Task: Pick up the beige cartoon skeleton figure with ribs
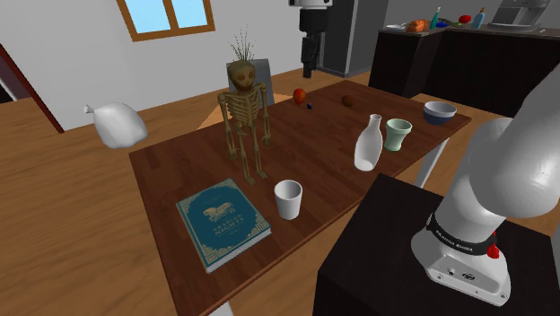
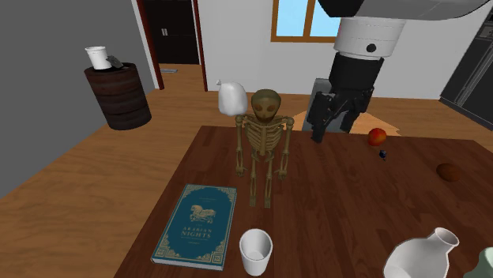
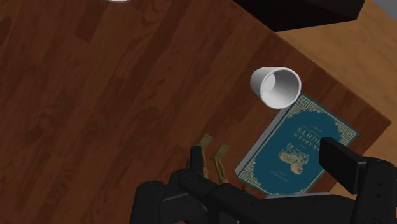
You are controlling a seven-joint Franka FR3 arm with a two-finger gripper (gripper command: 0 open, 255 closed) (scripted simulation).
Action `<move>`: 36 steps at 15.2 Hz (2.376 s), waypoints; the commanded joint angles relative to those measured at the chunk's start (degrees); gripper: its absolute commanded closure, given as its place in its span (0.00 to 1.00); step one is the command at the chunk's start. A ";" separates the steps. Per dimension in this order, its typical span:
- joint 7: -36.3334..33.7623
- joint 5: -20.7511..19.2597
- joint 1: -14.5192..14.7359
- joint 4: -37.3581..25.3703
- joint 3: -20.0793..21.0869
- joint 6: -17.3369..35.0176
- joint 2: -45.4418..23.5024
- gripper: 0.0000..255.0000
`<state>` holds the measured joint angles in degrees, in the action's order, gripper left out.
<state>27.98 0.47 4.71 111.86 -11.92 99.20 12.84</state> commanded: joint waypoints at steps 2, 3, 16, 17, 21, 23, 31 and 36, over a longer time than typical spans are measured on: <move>6.56 1.55 0.45 -6.84 -1.23 -0.20 -7.24 0.00; 8.57 2.17 0.52 -9.31 -1.48 -0.41 -9.74 0.00; 25.63 8.06 -1.68 -40.64 0.04 -6.68 -37.04 0.00; 25.68 8.03 -1.61 -39.62 0.05 -5.82 -36.88 0.00; 25.95 8.01 -1.32 -35.48 0.08 -2.10 -36.48 0.00; 25.95 8.01 -1.32 -35.47 0.08 -2.09 -36.47 0.00; 25.96 8.01 -1.34 -35.48 0.08 -2.08 -36.49 1.00; 25.77 8.02 -1.50 -38.15 0.06 -4.52 -36.71 1.00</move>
<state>53.84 8.48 3.23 74.46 -11.85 95.37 -23.97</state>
